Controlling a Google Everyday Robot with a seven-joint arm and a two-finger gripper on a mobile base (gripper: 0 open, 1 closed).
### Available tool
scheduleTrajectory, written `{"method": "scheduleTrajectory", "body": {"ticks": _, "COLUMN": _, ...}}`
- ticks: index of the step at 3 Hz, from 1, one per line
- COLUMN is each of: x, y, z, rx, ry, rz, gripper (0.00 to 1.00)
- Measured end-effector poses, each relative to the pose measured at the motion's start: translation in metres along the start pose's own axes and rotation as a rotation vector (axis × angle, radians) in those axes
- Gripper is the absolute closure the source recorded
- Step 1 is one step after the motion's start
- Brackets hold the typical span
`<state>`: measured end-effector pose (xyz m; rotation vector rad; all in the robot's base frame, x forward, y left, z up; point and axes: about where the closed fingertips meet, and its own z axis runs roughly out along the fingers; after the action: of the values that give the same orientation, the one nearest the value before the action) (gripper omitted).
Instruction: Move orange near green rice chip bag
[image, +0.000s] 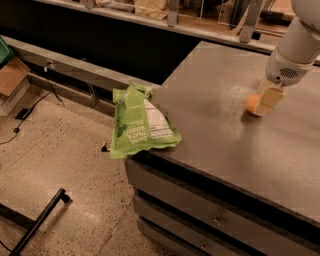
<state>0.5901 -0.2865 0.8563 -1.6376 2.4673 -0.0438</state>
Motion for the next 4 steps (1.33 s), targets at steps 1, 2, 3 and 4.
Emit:
{"method": "scheduleTrajectory", "body": {"ticks": 1, "x": -0.001, "y": -0.001, "z": 0.002, "rx": 0.002, "ry": -0.002, "rz": -0.001, "gripper": 0.71}}
{"method": "scheduleTrajectory", "body": {"ticks": 2, "x": -0.002, "y": -0.002, "z": 0.004, "rx": 0.004, "ry": -0.004, "rz": -0.001, "gripper": 0.94}}
{"method": "scheduleTrajectory", "body": {"ticks": 3, "x": -0.006, "y": -0.001, "z": -0.002, "rx": -0.004, "ry": -0.042, "rz": -0.011, "gripper": 1.00}}
{"method": "scheduleTrajectory", "body": {"ticks": 4, "x": 0.001, "y": -0.004, "z": -0.028, "rx": -0.002, "ry": -0.190, "rz": 0.012, "gripper": 1.00}}
